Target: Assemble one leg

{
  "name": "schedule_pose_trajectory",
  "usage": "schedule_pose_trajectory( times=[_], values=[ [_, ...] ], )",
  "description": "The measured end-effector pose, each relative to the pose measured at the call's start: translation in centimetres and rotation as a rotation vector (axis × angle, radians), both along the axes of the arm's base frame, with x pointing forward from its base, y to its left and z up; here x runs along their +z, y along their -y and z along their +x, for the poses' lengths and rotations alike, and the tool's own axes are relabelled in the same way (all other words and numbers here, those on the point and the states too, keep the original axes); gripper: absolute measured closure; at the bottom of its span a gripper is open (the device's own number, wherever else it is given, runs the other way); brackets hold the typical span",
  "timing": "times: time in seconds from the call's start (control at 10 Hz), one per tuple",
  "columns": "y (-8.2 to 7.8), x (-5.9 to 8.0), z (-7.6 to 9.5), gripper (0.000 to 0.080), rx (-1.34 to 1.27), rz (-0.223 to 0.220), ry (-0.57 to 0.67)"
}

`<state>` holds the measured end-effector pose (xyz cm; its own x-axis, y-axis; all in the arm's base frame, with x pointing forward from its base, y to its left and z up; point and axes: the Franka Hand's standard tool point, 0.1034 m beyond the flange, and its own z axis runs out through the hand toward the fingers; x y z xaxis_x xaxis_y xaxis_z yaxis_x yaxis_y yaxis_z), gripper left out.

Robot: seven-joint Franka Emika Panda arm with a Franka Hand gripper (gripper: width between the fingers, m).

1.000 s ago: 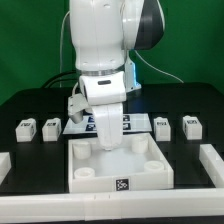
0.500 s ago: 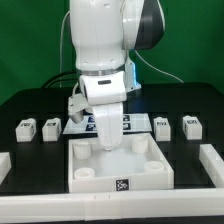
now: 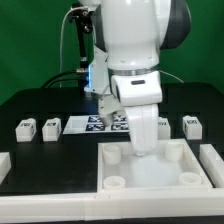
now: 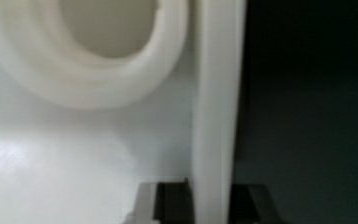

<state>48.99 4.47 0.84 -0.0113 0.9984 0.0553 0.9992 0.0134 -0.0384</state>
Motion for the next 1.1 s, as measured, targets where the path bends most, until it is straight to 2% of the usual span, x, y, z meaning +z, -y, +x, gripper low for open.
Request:
schedule_pose_trajectory(
  times=[0.8, 1.1],
  values=[
    [-1.5, -0.1, 0.1, 0.0741, -0.020, 0.011, 0.001],
    [-1.5, -0.2, 0.0, 0.0741, -0.021, 0.014, 0.012]
  ],
)
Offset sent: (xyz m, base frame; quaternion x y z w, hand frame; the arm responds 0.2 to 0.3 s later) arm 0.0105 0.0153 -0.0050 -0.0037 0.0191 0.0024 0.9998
